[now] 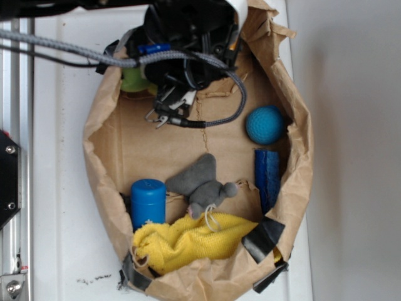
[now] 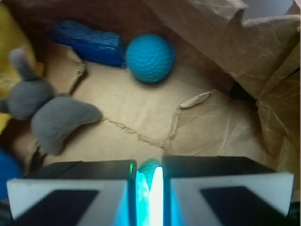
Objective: Grab the green animal.
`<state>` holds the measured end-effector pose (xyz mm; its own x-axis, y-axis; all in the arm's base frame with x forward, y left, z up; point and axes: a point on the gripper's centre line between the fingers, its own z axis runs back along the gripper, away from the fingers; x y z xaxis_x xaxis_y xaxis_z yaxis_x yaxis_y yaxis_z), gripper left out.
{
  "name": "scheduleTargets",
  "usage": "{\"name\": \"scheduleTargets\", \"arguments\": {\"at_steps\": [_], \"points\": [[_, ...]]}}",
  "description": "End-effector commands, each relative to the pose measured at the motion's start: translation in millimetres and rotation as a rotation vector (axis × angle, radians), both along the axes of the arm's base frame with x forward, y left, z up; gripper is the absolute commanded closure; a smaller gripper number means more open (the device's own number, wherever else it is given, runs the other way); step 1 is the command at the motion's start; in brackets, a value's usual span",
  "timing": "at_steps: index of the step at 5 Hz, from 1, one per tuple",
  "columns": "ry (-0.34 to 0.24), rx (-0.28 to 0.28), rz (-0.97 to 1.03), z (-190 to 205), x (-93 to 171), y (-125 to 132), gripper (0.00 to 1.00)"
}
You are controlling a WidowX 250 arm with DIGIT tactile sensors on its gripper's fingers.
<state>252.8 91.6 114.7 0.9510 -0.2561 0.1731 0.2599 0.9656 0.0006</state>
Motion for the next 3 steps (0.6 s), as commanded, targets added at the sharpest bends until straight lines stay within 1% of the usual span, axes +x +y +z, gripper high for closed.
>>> {"name": "scheduleTargets", "arguments": {"at_steps": [1,2,3], "points": [[-0.035,-0.033,-0.021,40,2,-37,1.00],[-0.034,-0.073,-0.005,56,11,-59,1.00],[-0.052,-0.078,0.024,73,18,-71,1.00]]}}
